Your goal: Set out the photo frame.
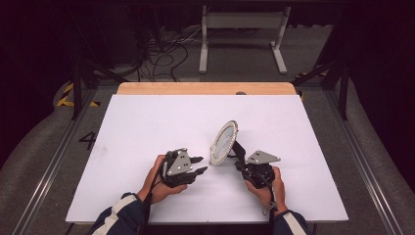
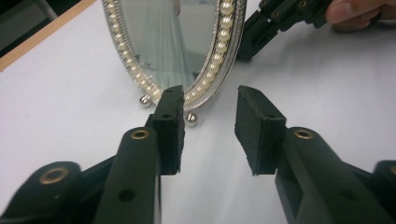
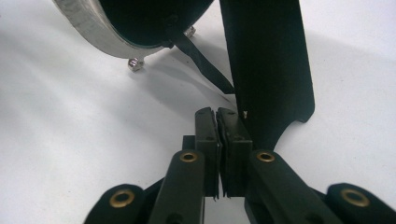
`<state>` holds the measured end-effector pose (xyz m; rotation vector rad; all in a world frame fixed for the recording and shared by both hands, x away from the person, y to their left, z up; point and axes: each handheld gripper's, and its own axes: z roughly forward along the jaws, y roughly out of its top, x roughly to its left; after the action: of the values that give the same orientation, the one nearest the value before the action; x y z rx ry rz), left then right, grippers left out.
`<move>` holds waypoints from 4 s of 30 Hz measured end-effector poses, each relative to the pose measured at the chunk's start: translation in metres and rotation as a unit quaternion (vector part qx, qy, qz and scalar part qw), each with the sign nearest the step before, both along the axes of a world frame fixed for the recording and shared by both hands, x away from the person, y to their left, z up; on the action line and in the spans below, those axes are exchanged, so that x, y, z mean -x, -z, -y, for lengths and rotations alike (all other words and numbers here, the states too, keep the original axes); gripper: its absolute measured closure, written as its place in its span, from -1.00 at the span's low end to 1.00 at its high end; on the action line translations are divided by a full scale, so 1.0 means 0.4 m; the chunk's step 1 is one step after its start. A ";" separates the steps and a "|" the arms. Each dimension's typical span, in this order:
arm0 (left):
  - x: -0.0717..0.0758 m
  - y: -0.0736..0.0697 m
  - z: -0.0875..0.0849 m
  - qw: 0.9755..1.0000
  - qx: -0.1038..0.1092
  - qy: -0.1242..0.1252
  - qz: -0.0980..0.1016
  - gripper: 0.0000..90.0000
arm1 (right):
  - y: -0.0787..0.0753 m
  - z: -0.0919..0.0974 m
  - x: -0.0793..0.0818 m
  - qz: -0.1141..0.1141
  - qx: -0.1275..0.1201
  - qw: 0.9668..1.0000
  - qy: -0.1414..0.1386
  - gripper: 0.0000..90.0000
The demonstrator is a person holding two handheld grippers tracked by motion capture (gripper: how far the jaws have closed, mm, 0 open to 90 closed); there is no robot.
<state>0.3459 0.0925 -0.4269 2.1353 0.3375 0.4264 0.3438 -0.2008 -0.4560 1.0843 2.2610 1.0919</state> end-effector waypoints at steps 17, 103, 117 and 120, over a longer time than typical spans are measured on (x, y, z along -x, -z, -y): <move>0.073 0.049 -0.181 0.996 -0.019 -0.082 -0.021 -0.20 | -0.028 -0.072 0.039 0.019 -0.047 0.999 -0.020 0.21; 0.096 0.068 -0.220 0.991 -0.016 -0.120 -0.051 -0.72 | -0.022 -0.067 -0.041 -0.036 -0.155 0.987 -0.022 0.68; 0.014 0.048 -0.160 0.995 -0.004 -0.090 -0.043 -0.71 | -0.037 -0.066 -0.011 -0.019 -0.112 0.992 -0.046 0.45; -0.010 0.043 -0.138 0.996 0.003 -0.078 -0.047 -0.71 | -0.040 -0.062 -0.003 -0.011 -0.105 0.994 -0.040 0.43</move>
<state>0.3497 0.1476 -0.4441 2.1348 0.5621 0.4143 0.3449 -0.1761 -0.4401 1.0965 2.2633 1.3828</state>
